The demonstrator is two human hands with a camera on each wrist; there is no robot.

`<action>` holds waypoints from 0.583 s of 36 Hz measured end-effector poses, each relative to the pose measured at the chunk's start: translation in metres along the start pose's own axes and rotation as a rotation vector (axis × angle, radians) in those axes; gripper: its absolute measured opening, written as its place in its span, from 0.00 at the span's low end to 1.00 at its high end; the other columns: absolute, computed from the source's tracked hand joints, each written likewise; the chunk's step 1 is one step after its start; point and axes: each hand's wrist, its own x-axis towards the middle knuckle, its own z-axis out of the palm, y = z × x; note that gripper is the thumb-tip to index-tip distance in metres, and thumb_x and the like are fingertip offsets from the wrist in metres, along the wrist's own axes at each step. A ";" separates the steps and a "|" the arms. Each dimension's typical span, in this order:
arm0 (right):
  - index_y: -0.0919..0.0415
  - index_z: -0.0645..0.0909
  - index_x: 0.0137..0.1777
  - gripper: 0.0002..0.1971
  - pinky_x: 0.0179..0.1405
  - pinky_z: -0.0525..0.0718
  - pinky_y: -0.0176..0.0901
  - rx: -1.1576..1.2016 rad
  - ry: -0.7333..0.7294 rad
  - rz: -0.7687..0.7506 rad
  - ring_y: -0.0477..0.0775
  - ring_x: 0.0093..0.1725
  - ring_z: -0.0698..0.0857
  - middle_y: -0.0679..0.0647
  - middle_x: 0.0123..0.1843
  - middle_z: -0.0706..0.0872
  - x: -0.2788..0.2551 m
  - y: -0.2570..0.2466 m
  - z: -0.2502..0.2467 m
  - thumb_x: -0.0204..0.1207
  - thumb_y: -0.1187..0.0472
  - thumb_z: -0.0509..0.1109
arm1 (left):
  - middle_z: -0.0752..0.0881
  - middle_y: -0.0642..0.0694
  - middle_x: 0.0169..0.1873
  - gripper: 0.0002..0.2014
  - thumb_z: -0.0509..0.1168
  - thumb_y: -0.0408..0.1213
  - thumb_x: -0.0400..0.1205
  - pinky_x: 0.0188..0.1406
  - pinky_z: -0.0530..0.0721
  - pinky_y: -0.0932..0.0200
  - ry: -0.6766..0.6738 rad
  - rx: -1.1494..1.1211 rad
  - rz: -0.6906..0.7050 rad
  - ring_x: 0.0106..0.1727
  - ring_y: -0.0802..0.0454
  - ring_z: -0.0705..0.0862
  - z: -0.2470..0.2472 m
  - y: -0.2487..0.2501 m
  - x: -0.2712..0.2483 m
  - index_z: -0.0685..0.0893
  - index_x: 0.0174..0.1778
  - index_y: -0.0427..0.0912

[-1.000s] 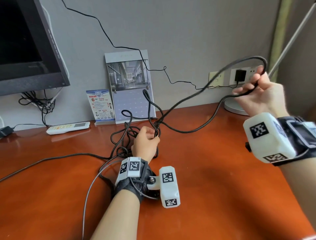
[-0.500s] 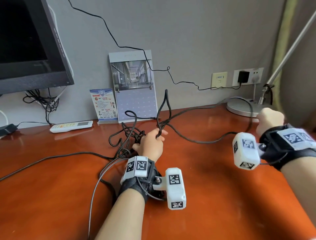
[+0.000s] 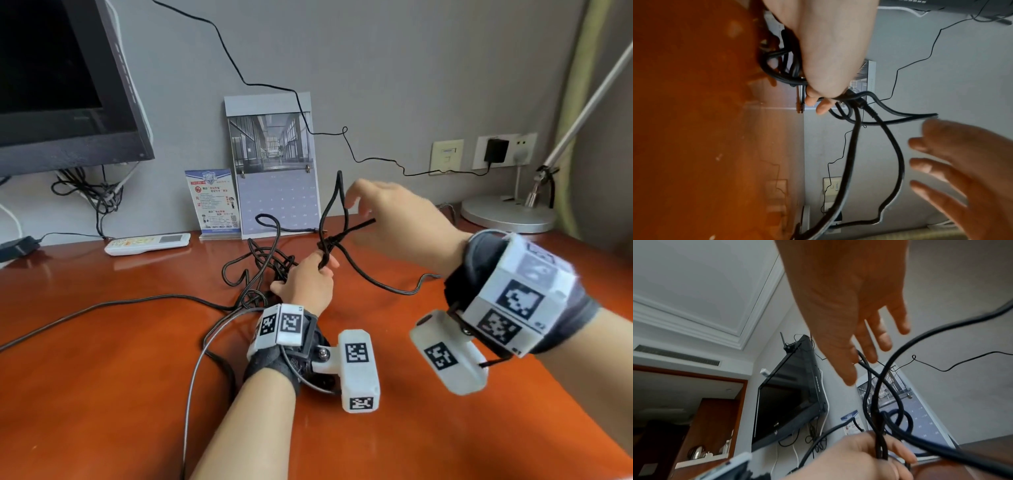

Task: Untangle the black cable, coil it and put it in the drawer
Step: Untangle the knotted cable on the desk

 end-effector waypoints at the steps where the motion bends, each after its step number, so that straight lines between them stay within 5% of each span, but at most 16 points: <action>1: 0.57 0.75 0.61 0.16 0.44 0.74 0.45 -0.040 -0.021 0.006 0.57 0.58 0.77 0.52 0.56 0.80 0.000 -0.001 0.004 0.74 0.58 0.68 | 0.83 0.58 0.42 0.20 0.46 0.27 0.81 0.61 0.59 0.47 0.006 -0.007 0.005 0.53 0.52 0.78 -0.001 0.000 0.000 0.78 0.45 0.57; 7: 0.54 0.79 0.62 0.15 0.41 0.71 0.46 -0.145 -0.019 0.033 0.58 0.60 0.74 0.54 0.57 0.78 0.005 0.005 0.016 0.77 0.63 0.65 | 0.85 0.57 0.42 0.18 0.49 0.28 0.81 0.65 0.60 0.47 0.030 -0.038 0.036 0.47 0.53 0.78 -0.002 0.001 -0.002 0.78 0.41 0.55; 13: 0.62 0.83 0.50 0.07 0.37 0.71 0.45 -0.338 -0.029 0.013 0.60 0.54 0.81 0.55 0.51 0.82 0.008 0.005 0.015 0.78 0.63 0.64 | 0.85 0.57 0.42 0.17 0.51 0.28 0.81 0.59 0.59 0.50 0.036 -0.053 0.040 0.45 0.56 0.77 -0.003 -0.002 -0.002 0.79 0.40 0.53; 21: 0.64 0.83 0.47 0.07 0.44 0.76 0.51 -0.166 0.174 0.223 0.69 0.51 0.82 0.61 0.51 0.82 0.001 0.040 -0.012 0.75 0.64 0.64 | 0.88 0.51 0.44 0.15 0.54 0.32 0.82 0.62 0.60 0.48 0.068 -0.063 -0.018 0.46 0.50 0.77 -0.007 -0.005 0.004 0.74 0.32 0.52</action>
